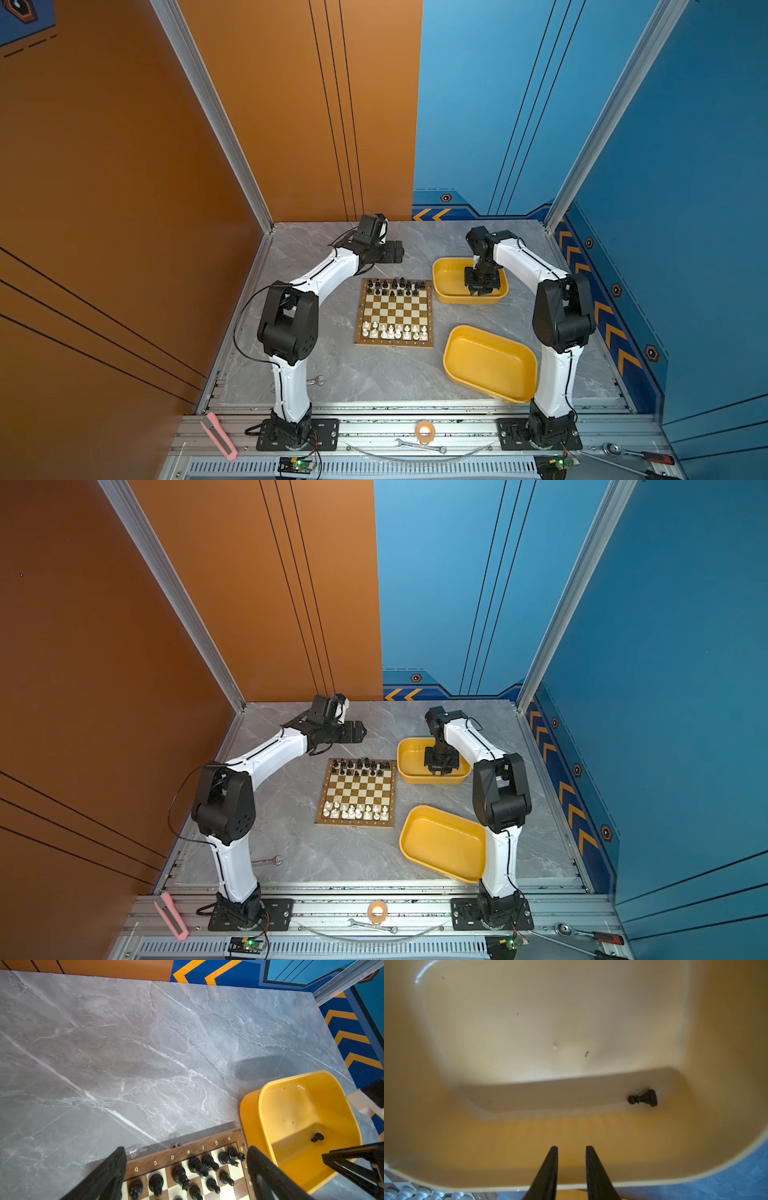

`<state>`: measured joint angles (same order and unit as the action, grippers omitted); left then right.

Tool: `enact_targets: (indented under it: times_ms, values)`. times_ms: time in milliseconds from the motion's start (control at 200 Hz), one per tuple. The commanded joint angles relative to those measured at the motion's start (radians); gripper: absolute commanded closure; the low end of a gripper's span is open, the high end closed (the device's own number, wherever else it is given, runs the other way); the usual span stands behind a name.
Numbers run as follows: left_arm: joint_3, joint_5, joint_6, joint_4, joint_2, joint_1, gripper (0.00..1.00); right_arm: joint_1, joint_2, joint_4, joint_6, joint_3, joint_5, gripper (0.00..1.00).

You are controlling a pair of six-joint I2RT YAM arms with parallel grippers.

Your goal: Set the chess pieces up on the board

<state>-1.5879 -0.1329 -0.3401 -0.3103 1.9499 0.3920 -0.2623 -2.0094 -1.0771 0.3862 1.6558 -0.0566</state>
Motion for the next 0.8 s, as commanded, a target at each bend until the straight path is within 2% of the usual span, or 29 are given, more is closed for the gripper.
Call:
enact_targets:
  times_ms: [0, 626, 796]
  values:
    - [-0.052, -0.035, -0.013, -0.028, 0.033, 0.002, 0.09, -0.002, 0.046, -0.021, 0.022, -0.040, -0.022, 0.73]
    - [-0.103, -0.028, -0.007, -0.056, 0.081, -0.012, 0.09, -0.008, 0.188, -0.081, 0.033, -0.273, -0.058, 0.73]
    - [-0.144, -0.020, -0.005, -0.076, 0.112, -0.012, 0.09, 0.003, 0.197, -0.096, 0.020, -0.290, -0.070, 0.72]
